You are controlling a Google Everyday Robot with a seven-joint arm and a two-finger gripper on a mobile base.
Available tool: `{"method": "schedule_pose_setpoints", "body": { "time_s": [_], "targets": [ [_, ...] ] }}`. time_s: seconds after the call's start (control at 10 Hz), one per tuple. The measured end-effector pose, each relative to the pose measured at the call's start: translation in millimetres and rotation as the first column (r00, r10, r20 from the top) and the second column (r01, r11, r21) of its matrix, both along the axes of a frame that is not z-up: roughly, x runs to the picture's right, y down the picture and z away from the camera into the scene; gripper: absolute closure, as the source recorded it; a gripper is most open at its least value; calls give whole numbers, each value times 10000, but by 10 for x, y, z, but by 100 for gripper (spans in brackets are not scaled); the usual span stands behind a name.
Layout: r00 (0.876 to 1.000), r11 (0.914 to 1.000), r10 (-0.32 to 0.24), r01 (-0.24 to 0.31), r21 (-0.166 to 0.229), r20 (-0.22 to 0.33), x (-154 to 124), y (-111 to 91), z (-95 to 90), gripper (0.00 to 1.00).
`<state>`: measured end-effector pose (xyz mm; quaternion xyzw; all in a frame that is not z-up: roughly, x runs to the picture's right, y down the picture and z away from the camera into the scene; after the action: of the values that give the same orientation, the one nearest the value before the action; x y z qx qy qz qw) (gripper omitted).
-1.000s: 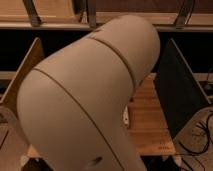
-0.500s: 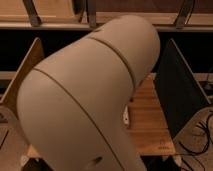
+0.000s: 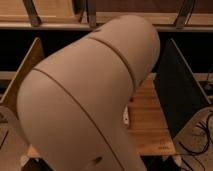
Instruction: Place the pepper on the white sponge
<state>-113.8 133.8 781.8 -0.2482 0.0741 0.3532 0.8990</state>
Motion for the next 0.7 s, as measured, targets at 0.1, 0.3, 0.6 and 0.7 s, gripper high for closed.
{"method": "schedule_pose_setpoints", "body": {
  "time_s": [0.1,0.3,0.6,0.7],
  "targets": [
    [10000,10000,0,0,0,0,0,0,0,20],
    [10000,10000,0,0,0,0,0,0,0,20],
    [9999,9999,13,-15,160,144,42,-68,10,20],
    [9995,9993,111,-121,346,302,128,-148,25,20]
  ]
}}
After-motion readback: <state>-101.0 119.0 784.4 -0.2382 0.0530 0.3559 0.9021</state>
